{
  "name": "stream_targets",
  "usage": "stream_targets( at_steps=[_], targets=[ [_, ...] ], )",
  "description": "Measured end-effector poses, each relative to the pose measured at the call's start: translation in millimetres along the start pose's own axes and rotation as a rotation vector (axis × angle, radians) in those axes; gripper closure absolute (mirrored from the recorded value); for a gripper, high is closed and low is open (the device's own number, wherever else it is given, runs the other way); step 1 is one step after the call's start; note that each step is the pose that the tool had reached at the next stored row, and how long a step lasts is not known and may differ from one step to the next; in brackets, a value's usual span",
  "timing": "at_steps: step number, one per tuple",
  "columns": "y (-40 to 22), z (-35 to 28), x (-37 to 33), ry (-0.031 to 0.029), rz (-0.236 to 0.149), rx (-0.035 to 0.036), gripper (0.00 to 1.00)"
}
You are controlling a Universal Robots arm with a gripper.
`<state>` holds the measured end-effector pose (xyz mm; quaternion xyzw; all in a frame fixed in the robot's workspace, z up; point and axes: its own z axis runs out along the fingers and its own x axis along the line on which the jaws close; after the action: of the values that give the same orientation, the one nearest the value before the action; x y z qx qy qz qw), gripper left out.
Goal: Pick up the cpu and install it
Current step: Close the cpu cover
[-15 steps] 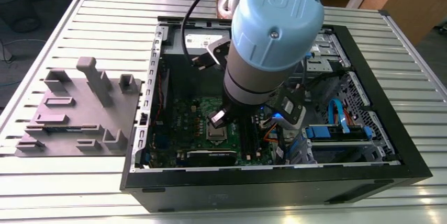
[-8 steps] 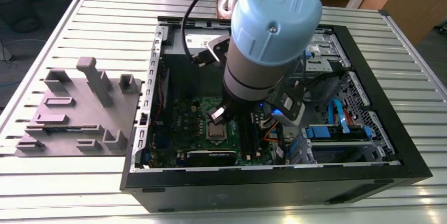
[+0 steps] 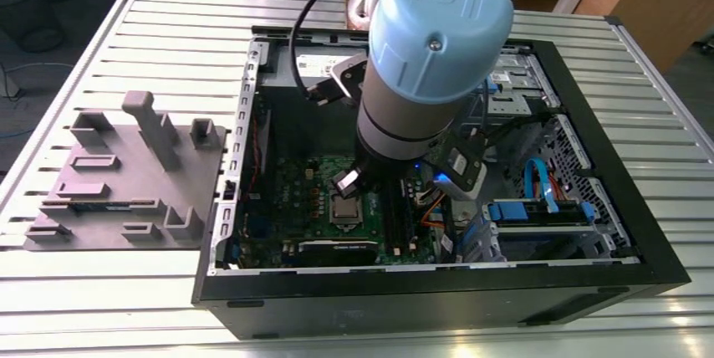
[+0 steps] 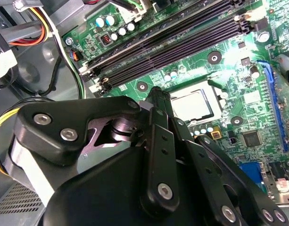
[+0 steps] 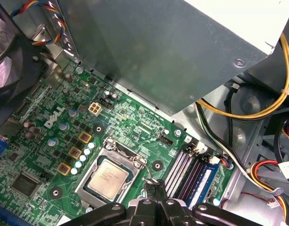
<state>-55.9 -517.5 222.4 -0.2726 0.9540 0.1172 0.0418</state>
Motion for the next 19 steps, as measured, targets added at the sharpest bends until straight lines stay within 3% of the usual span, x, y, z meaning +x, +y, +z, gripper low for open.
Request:
stream_targets(
  at_steps=[10,19],
  targets=[
    [0.4,0.4,-0.2,-0.0003,0.0,-0.0001,0.89],
    [4.7,2.0,-2.9,-0.0001,0.0,0.0,0.89]
  ],
)
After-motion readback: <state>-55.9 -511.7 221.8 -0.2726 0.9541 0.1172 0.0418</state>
